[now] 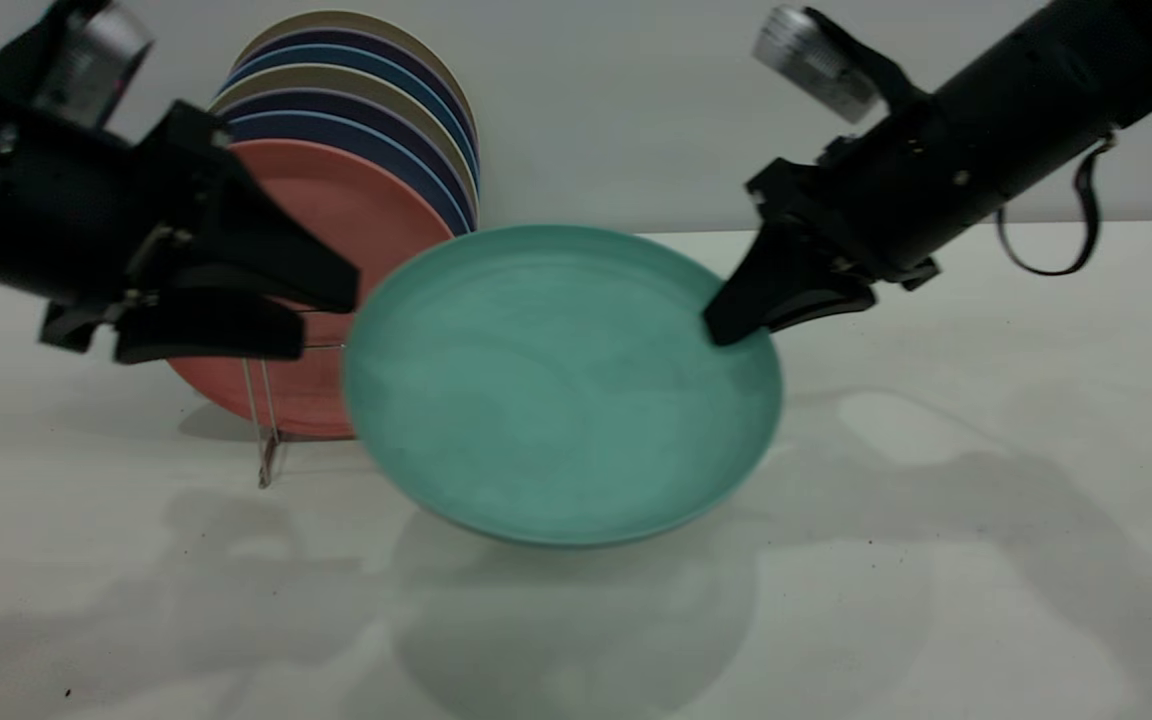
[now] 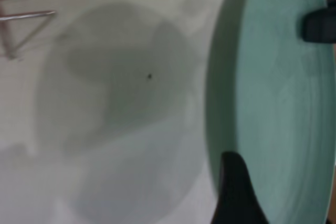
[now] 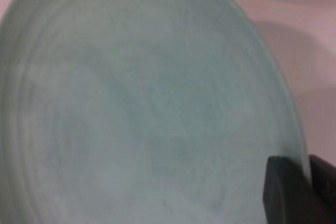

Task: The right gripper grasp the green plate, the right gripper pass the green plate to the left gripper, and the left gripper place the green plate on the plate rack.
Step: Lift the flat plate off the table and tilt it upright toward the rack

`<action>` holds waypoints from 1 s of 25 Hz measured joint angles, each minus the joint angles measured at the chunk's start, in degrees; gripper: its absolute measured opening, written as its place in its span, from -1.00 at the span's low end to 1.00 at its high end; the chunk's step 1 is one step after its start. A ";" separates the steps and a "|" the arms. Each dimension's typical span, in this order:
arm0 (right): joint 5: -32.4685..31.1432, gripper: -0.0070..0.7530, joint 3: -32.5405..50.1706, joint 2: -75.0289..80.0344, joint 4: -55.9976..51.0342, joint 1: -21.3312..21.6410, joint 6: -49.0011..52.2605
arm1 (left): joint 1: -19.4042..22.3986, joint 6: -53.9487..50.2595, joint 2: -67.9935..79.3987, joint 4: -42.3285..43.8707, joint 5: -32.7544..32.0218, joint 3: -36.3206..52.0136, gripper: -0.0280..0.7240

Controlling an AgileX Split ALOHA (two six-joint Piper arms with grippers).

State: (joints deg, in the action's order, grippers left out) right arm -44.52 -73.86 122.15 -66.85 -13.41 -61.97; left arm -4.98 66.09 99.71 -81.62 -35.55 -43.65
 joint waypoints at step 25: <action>-4.24 -0.93 0.11 -4.81 -1.83 -0.92 -4.15 | -3.96 0.00 0.11 0.03 3.95 -0.22 0.26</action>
State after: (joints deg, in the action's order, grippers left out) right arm -48.76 -73.75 117.34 -68.68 -14.33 -66.12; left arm -8.94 66.09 99.82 -81.59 -31.60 -43.87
